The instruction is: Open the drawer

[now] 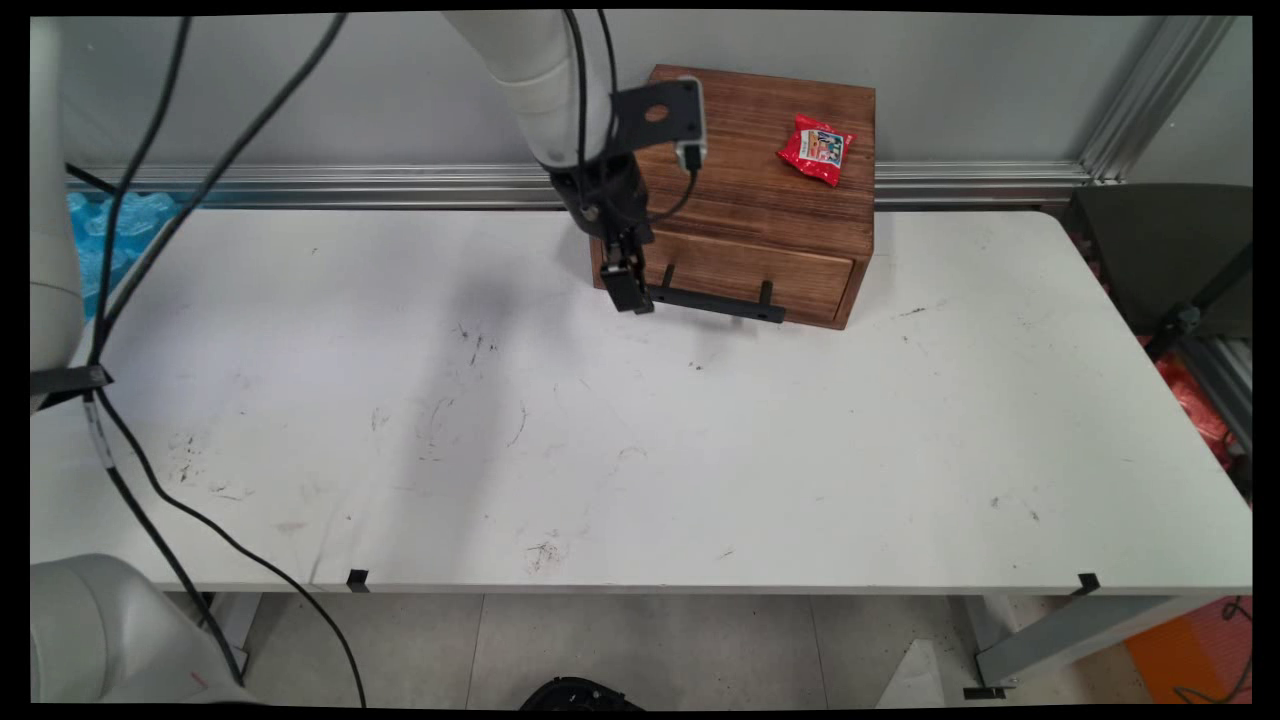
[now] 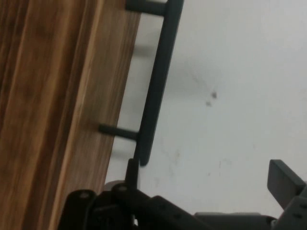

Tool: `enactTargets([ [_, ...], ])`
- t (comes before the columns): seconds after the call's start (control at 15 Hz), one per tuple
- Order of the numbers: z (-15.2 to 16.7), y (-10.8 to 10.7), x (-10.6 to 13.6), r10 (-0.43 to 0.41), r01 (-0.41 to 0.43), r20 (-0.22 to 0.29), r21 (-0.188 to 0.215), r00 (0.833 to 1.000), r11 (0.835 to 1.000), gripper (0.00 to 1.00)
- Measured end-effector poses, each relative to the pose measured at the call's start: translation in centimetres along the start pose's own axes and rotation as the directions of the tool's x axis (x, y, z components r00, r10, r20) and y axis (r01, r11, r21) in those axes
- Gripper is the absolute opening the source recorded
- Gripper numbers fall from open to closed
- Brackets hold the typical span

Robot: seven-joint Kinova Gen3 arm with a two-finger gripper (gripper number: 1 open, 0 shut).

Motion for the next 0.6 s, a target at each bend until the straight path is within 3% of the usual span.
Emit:
enactTargets([
  [0.6,5.9,-0.9,1.2,0.111,-0.112,-0.06,-0.022,0.992,0.993,1.0],
])
